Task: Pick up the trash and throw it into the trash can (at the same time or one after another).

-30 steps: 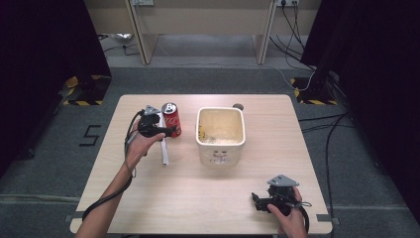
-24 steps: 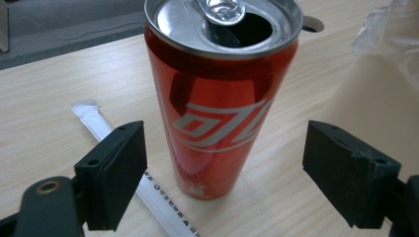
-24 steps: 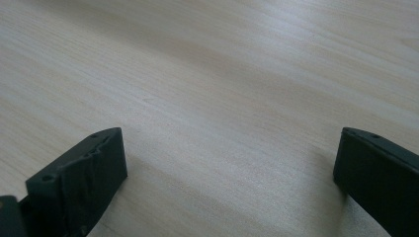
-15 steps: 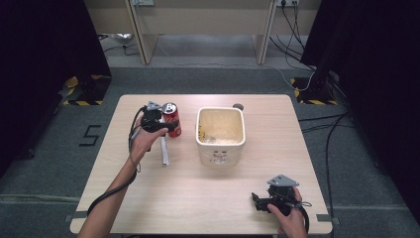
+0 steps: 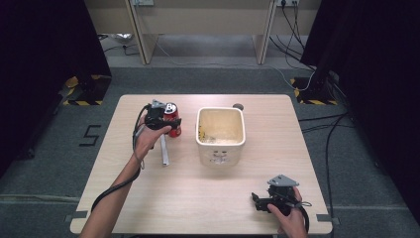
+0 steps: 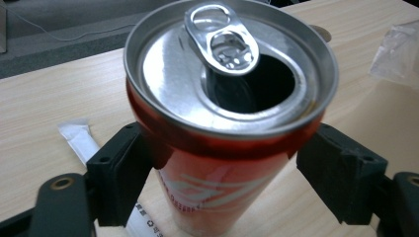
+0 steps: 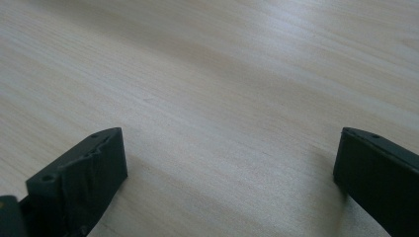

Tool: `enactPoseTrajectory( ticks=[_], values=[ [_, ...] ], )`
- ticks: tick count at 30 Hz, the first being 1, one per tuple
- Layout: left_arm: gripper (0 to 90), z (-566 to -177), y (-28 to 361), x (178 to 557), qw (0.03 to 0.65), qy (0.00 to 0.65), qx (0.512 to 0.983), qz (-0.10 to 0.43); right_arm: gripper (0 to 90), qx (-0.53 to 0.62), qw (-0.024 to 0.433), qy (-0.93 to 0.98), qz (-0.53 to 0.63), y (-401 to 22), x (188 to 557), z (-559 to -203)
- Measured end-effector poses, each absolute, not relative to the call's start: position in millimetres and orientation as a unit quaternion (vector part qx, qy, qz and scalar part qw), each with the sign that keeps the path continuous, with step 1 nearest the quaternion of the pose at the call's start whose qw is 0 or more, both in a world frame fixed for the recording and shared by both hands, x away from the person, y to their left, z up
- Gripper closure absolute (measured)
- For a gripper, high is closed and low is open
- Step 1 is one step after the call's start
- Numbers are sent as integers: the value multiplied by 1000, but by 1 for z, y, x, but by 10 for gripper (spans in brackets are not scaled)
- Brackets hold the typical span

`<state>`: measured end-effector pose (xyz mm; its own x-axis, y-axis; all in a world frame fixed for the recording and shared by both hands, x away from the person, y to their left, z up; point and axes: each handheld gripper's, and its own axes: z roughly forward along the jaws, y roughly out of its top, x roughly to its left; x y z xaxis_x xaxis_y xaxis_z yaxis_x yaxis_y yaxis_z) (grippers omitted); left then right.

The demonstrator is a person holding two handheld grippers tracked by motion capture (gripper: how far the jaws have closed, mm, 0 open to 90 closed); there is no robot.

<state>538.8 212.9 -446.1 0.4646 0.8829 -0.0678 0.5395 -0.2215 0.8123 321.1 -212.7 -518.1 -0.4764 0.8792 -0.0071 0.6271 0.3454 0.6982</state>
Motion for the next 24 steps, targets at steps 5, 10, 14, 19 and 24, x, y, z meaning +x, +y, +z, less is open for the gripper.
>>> enactPoseTrajectory(
  ticks=[5,10,14,19,24],
  values=[
    [284,-448,213,542,406,471,754,212,2,473,196,796,322,-213,321,-518],
    [330,-449,212,543,401,463,758,224,2,473,196,797,322,-213,321,-518],
    [338,-447,212,540,399,458,760,230,2,473,196,797,322,-213,321,-518],
    [342,-439,214,533,400,446,766,232,2,473,196,797,322,-213,321,-518],
    [344,-428,216,525,411,438,770,215,2,473,196,797,322,-213,321,-518]
  ],
)
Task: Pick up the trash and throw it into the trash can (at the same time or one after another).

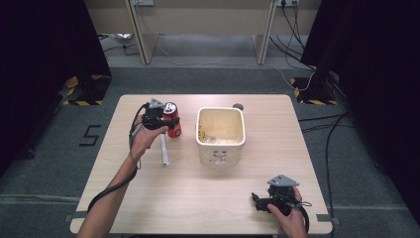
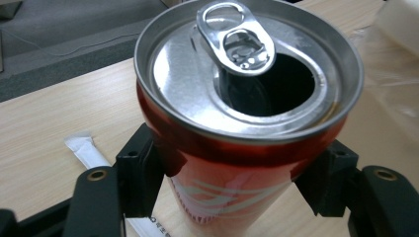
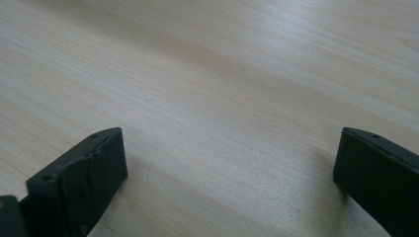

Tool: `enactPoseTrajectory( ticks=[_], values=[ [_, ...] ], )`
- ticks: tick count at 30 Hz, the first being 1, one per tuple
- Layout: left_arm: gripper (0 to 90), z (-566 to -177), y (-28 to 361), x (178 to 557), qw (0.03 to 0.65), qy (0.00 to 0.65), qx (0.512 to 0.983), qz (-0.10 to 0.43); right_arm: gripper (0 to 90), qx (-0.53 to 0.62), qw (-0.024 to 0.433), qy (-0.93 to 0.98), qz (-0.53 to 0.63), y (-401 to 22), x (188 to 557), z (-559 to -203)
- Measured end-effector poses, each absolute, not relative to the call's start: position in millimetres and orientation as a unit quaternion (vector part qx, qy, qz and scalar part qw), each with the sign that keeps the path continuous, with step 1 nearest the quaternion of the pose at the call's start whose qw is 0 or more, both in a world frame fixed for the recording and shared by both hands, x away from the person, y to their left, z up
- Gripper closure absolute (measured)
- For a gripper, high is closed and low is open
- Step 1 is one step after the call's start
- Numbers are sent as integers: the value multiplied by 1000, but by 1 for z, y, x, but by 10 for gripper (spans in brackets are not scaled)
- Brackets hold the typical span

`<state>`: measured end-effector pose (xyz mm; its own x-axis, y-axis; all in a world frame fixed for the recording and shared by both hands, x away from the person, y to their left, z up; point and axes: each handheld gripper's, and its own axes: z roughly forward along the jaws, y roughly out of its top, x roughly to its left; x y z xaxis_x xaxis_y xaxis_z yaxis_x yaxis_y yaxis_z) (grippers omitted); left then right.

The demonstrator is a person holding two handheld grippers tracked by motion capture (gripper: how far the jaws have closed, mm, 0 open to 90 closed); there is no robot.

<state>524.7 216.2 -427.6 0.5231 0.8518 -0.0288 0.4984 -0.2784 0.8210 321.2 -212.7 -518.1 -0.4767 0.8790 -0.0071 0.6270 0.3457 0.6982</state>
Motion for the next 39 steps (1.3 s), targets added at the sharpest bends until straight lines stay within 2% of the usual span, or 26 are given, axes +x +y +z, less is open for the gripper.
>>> enactPoseTrajectory(
  ticks=[9,31,39],
  values=[
    [345,-400,215,505,412,409,786,211,2,473,196,797,322,-213,321,-518],
    [343,-362,215,482,431,388,796,173,2,472,196,797,321,-213,321,-518],
    [344,-347,211,476,422,375,805,184,2,473,196,796,322,-213,321,-518]
  ],
)
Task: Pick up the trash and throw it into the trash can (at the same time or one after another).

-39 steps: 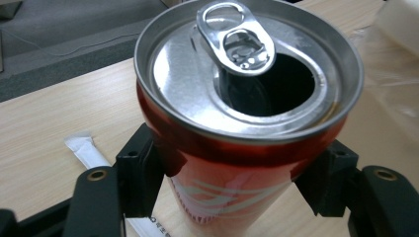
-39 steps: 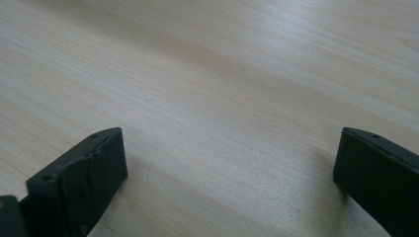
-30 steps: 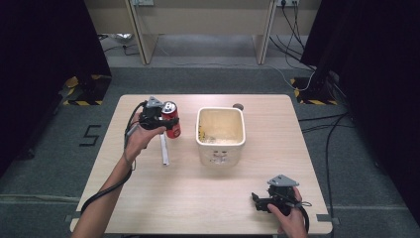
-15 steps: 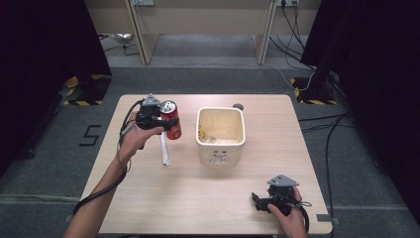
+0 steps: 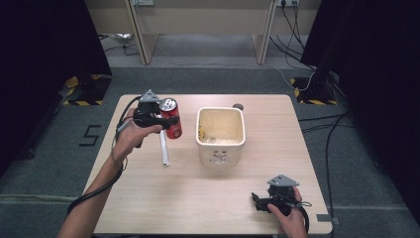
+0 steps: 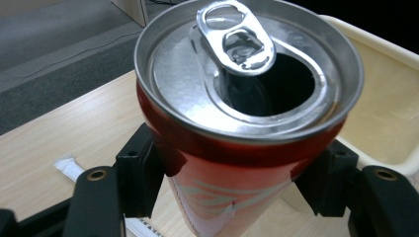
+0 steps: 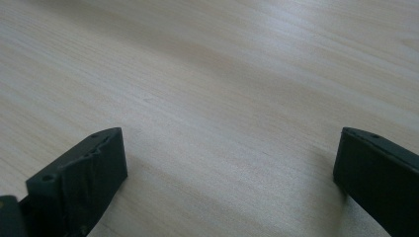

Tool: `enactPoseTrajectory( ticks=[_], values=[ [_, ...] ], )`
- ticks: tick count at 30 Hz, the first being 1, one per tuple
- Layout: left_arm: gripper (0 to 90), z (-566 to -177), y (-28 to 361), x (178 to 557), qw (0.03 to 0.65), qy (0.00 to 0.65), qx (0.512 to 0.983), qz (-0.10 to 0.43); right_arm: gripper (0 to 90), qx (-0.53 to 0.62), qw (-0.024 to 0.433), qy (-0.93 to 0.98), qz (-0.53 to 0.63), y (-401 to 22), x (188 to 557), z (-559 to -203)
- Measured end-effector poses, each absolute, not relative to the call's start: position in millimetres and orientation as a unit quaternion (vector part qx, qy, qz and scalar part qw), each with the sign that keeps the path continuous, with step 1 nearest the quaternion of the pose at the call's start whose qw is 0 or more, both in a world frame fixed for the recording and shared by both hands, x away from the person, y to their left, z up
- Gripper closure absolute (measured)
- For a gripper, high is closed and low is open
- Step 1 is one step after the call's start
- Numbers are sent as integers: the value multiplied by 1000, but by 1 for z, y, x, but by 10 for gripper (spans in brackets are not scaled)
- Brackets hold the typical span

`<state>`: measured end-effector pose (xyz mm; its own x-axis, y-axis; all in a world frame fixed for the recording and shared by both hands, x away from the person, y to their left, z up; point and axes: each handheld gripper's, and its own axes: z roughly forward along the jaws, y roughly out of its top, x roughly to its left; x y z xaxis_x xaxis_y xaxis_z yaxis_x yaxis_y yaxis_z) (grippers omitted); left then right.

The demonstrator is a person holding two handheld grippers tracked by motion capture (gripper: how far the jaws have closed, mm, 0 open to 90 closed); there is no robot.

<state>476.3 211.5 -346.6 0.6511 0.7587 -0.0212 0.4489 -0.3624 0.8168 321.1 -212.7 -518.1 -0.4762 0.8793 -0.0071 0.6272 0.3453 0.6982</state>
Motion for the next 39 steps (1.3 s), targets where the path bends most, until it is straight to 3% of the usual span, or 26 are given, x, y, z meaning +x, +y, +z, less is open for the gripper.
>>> enactPoseTrajectory(
  ticks=[20,39],
  values=[
    [343,-319,207,463,435,350,809,185,2,472,196,797,322,-213,321,-518],
    [343,-293,179,455,451,314,815,184,2,473,196,797,321,-213,321,-518]
  ],
)
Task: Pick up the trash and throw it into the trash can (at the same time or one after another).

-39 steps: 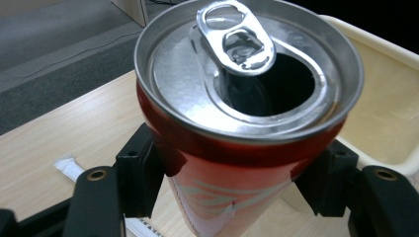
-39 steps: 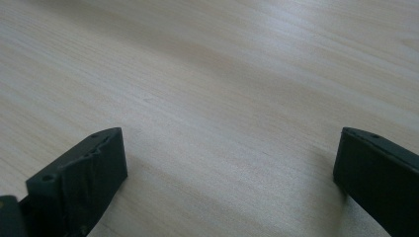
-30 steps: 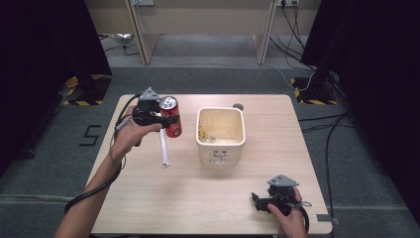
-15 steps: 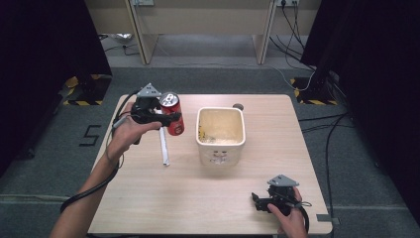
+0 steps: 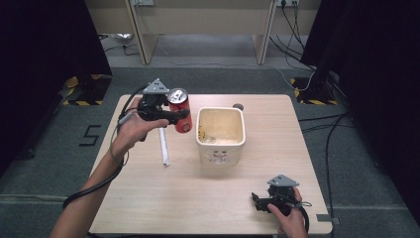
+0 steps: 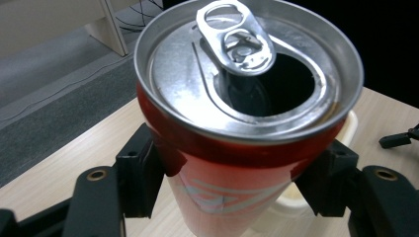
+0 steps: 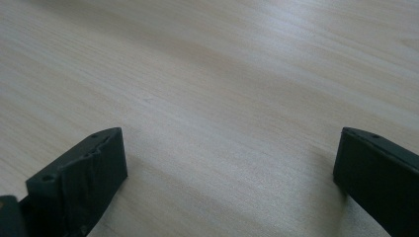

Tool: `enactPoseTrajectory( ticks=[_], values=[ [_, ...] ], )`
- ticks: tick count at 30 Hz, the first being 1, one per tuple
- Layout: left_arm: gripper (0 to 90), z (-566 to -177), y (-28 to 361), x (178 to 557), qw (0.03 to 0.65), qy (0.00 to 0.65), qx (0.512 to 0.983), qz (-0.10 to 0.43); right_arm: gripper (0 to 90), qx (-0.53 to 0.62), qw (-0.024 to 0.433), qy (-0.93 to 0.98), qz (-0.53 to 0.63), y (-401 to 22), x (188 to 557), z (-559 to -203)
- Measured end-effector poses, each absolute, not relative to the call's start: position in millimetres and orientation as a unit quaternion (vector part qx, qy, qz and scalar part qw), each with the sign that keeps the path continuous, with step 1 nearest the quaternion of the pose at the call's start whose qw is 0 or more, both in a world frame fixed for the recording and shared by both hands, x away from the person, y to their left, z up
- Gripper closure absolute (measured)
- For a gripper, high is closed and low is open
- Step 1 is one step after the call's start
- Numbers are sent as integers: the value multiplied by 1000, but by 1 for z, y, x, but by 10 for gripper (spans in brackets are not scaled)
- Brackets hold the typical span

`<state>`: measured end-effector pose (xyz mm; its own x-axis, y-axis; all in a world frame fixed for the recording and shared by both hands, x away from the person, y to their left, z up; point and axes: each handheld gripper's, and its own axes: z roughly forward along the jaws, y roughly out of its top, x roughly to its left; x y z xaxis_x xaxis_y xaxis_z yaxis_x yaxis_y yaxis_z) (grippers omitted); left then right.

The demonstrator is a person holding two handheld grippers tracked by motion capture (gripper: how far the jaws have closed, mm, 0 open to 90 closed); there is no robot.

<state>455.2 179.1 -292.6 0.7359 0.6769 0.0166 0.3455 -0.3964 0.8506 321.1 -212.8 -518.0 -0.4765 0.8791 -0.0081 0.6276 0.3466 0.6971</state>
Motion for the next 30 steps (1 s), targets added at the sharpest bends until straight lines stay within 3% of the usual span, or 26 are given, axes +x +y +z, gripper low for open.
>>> enactPoseTrajectory(
  ticks=[13,30],
  values=[
    [343,-284,136,459,460,285,823,171,3,472,196,797,321,-213,321,-518],
    [342,-309,83,475,446,277,837,151,2,472,196,798,320,-213,321,-518]
  ],
)
